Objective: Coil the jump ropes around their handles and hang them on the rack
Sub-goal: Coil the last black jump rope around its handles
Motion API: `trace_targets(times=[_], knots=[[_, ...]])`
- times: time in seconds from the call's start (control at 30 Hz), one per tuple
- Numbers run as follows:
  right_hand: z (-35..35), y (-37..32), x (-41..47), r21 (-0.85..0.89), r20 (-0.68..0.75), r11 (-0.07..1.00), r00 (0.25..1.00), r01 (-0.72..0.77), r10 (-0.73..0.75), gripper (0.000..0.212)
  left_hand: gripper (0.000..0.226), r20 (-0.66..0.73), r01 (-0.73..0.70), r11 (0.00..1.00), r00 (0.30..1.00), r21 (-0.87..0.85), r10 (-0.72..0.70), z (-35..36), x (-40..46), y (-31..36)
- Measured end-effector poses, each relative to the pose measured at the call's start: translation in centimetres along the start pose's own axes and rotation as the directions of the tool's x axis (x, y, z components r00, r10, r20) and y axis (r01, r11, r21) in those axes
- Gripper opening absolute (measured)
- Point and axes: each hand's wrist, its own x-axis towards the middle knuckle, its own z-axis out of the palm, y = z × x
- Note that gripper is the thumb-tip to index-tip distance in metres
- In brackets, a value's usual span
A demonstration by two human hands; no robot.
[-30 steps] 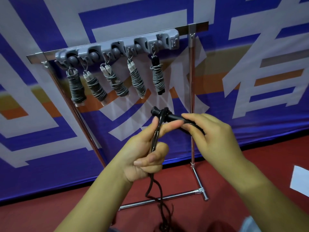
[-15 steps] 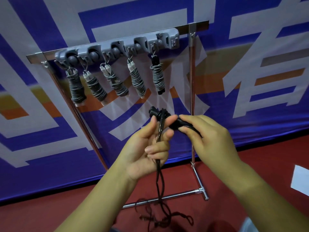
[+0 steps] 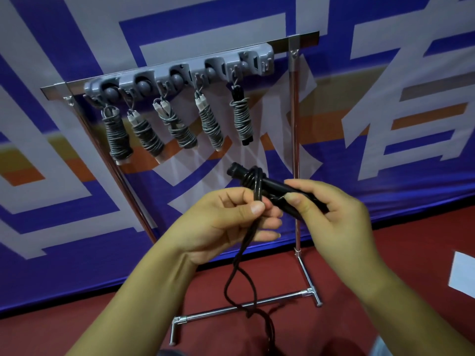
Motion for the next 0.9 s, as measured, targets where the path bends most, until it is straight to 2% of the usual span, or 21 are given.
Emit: trace_targets(times=[0.17, 0.27, 0.33, 0.4, 0.5, 0.53, 0.6, 0.63, 0.8, 0.9], knots=[[-0.1, -0.9, 0.1, 0.204, 0.055, 0.955, 0.977, -0.214, 0.207, 0.014, 0.024, -0.133, -0.051, 0.992, 0.989, 0.115, 0.066, 0.1, -0.3, -0.8], [-0.1, -1.1, 0.2, 0.274, 0.108, 0.921, 0.960, -0.278, 0.258, 0.015, 0.022, -0.149, -0.064, 0.994, 0.986, 0.087, 0.076, -0.1, -0.4, -1.1], [-0.2, -1.1, 0.3, 0.324, 0.133, 0.894, 0.950, -0.311, 0.282, 0.015, 0.018, -0.141, -0.042, 0.998, 0.989, 0.056, 0.050, -0.2, -0.7, -1.0], [-0.5, -1.1, 0.5, 0.389, 0.160, 0.848, 0.933, -0.360, 0.323, 0.017, 0.010, -0.123, -0.025, 0.997, 0.992, 0.074, 0.034, -0.2, -0.9, -1.0], [-0.8, -1.3, 0.7, 0.456, 0.240, 0.777, 0.900, -0.434, 0.362, 0.024, 0.010, -0.121, -0.014, 0.993, 0.992, 0.119, 0.028, -0.1, -1.3, -0.9], [-0.9, -1.5, 0.7, 0.479, 0.270, 0.746, 0.887, -0.462, 0.376, 0.025, 0.012, -0.104, -0.021, 0.993, 0.994, 0.120, 0.033, -0.1, -1.4, -0.8], [-1.1, -1.7, 0.9, 0.516, 0.315, 0.685, 0.858, -0.514, 0.407, 0.028, 0.038, -0.045, -0.031, 0.995, 0.998, 0.092, 0.035, -0.4, -1.6, -0.8], [-1.2, -1.9, 0.9, 0.526, 0.330, 0.663, 0.846, -0.533, 0.419, 0.028, 0.043, -0.015, -0.040, 0.997, 0.999, 0.072, 0.042, -0.6, -1.8, -0.8], [-1.5, -2.5, 1.4, 0.542, 0.401, 0.601, 0.810, -0.587, 0.428, 0.026, 0.034, 0.103, -0.106, 0.993, 0.990, 0.044, 0.101, -0.5, -3.0, -0.4], [-1.8, -2.4, 2.0, 0.516, 0.481, 0.584, 0.776, -0.627, 0.408, 0.026, 0.026, 0.027, -0.081, 0.988, 0.997, 0.128, 0.079, -0.6, -2.6, 0.1]])
